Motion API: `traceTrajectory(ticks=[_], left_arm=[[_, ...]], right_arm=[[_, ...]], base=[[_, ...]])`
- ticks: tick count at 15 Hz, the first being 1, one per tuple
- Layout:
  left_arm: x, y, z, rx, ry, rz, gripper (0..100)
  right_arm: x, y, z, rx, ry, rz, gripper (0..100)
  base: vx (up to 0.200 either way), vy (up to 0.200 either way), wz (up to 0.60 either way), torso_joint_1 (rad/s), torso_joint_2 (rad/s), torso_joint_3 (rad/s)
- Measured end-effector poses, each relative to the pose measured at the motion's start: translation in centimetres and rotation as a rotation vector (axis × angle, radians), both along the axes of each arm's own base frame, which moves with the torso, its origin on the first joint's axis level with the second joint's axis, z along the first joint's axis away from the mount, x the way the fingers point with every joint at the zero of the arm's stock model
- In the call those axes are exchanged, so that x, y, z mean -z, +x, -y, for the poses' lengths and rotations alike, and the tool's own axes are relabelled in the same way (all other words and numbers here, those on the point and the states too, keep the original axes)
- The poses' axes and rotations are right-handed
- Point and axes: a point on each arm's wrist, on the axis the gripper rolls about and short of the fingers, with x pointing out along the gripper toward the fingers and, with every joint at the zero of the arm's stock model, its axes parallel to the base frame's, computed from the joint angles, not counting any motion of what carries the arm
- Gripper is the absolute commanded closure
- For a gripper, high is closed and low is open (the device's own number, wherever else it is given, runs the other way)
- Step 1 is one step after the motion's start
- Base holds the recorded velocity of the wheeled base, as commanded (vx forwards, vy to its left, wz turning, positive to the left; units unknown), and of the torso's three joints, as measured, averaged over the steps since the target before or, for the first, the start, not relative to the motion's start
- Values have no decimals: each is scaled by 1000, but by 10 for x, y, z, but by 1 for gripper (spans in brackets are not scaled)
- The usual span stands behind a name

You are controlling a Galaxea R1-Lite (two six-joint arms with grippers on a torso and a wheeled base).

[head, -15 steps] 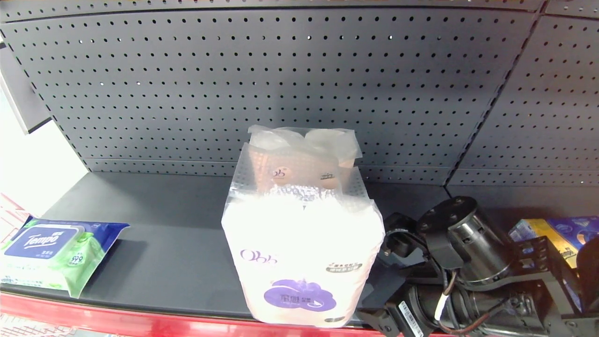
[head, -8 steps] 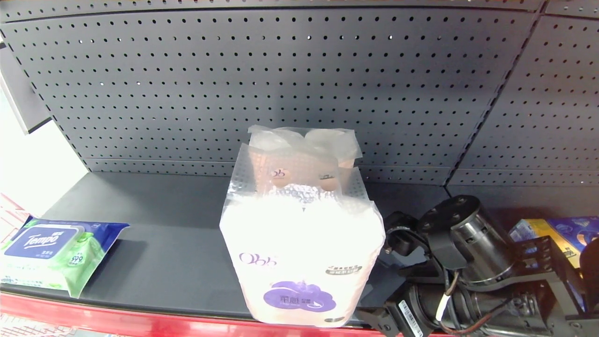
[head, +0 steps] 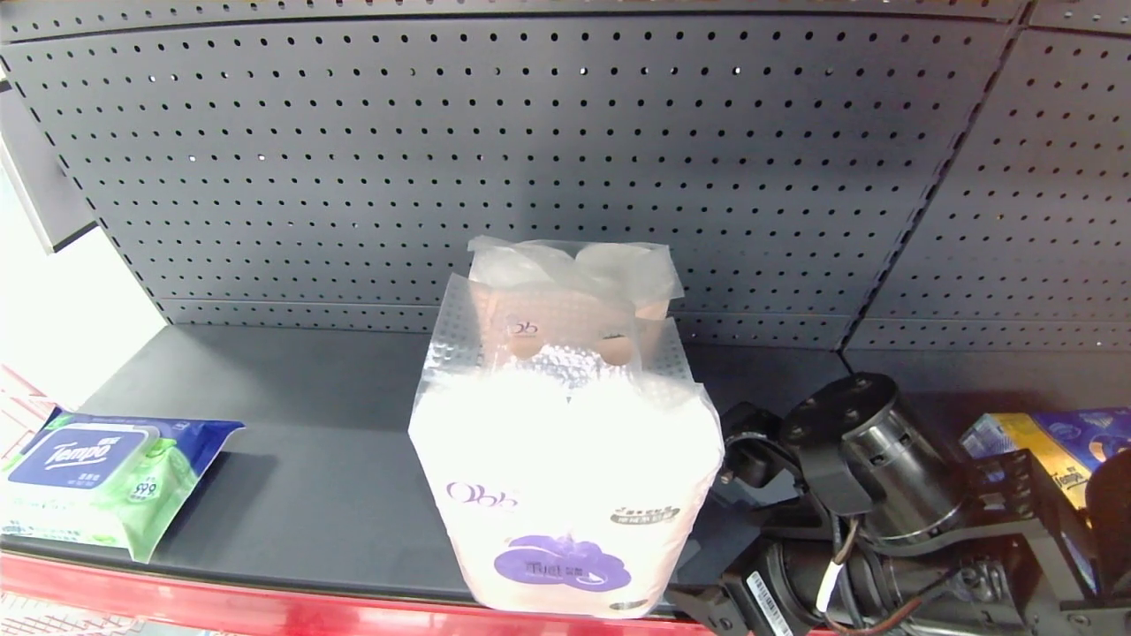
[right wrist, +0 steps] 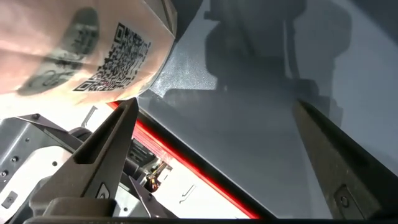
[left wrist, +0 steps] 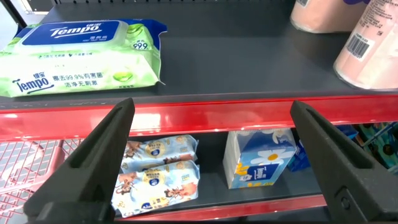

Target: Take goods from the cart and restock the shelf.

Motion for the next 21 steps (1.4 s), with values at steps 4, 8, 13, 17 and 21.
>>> traceTrajectory(ticks=[4,8,13,17,21], left_arm=[[0,0,0,0,0,0,0],[0,0,0,0,0,0,0],[0,0,0,0,0,0,0],[0,0,0,1,1,1,0],[0,0,0,10,1,2,0]], right_arm=[[0,1,-2,-2,0,0,0],[1,0,-3,-8,-3,-2,0],[2,-3,4,15,-5,-10,0],[-6,-11,31,95,3,40,0],[-33,-29,73,195,46,197,0]], base=[[0,0,0,0,0,0],[0,0,0,0,0,0],[0,0,0,0,0,0],[0,0,0,0,0,0],[0,0,0,0,0,0]])
